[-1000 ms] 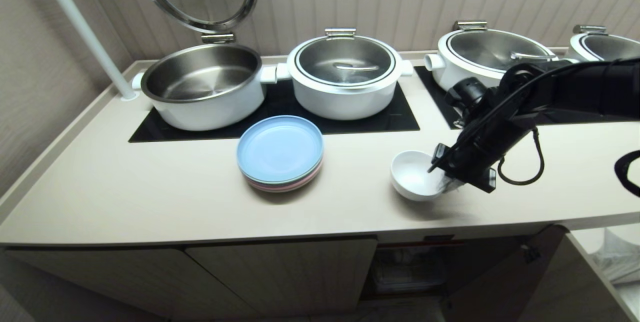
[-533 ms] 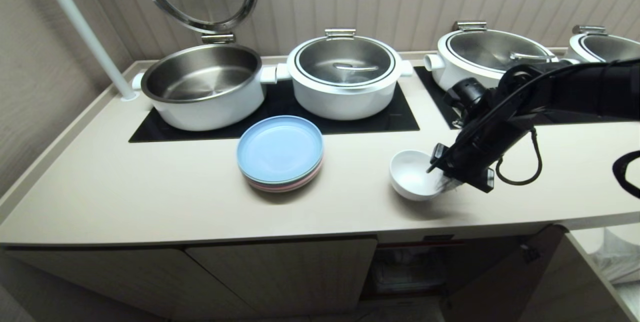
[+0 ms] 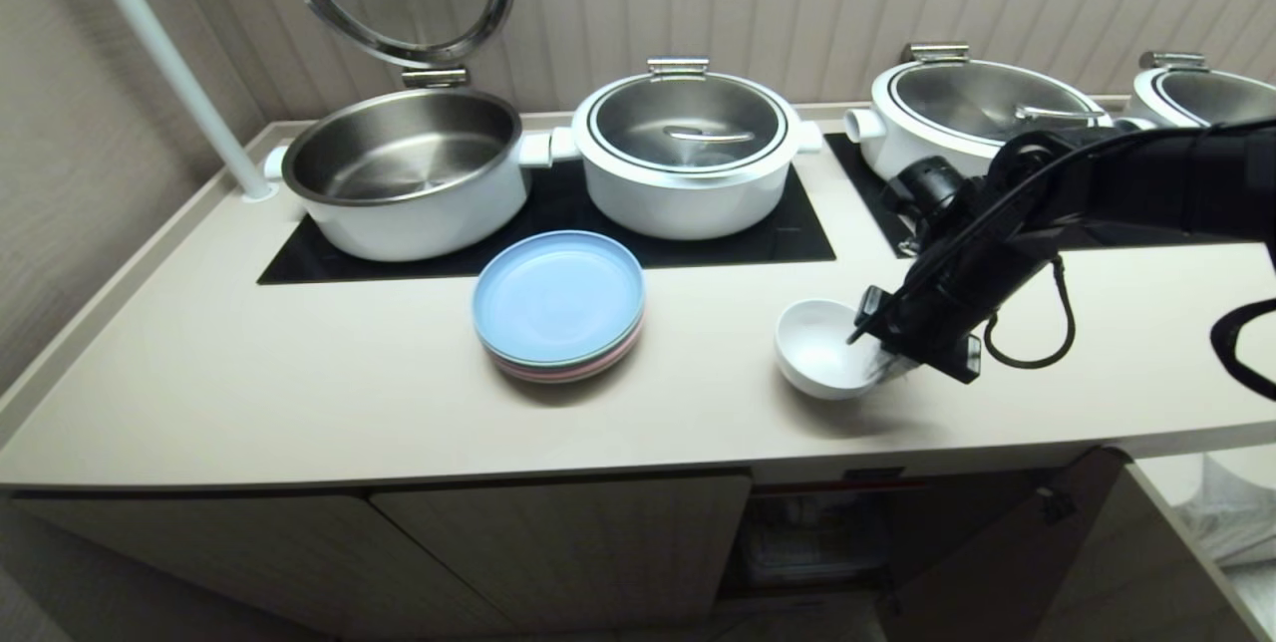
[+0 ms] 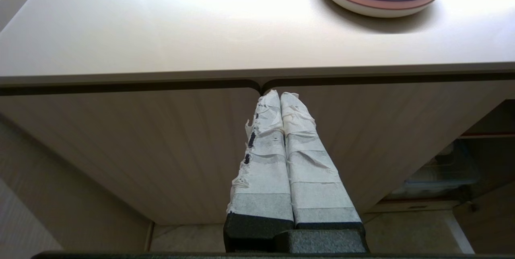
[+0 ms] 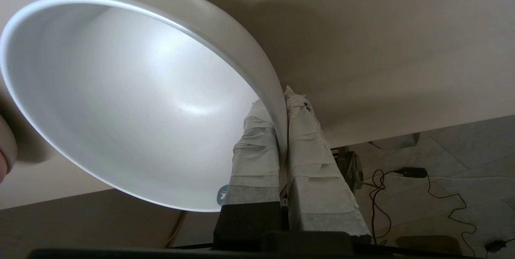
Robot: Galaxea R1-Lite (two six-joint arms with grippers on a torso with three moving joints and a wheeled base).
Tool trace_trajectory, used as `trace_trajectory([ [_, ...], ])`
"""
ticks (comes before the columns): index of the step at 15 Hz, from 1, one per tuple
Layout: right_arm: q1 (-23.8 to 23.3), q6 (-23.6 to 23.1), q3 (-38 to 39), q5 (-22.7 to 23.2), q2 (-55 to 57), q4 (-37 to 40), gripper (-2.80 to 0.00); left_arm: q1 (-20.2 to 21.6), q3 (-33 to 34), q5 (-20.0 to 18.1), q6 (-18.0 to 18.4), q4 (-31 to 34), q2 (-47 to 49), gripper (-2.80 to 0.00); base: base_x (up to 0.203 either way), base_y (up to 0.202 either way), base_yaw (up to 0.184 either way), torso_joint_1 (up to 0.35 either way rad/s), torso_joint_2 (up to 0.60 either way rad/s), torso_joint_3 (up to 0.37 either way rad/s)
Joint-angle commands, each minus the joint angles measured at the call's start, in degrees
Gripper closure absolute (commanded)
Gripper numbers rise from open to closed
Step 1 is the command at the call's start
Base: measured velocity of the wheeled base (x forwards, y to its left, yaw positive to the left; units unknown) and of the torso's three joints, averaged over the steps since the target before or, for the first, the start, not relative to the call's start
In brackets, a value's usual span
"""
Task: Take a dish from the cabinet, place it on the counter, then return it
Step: Place it on the table
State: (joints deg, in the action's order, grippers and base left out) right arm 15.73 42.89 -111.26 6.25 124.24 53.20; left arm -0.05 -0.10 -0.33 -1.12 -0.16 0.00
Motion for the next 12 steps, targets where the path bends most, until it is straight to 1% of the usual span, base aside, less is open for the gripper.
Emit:
trace_trajectory([
  [1, 0.0, 0.2, -0.5, 0.0, 0.5, 0.2, 0.00, 0.0, 0.0, 0.0, 0.0, 0.0, 0.0, 0.00, 0.000, 0.000, 0.000, 0.000, 0.00, 0.000],
  [12, -0.2, 0.0, -0.5, 0.0, 0.0, 0.9, 0.00, 0.0, 0.0, 0.0, 0.0, 0.0, 0.0, 0.00, 0.000, 0.000, 0.000, 0.000, 0.00, 0.000],
])
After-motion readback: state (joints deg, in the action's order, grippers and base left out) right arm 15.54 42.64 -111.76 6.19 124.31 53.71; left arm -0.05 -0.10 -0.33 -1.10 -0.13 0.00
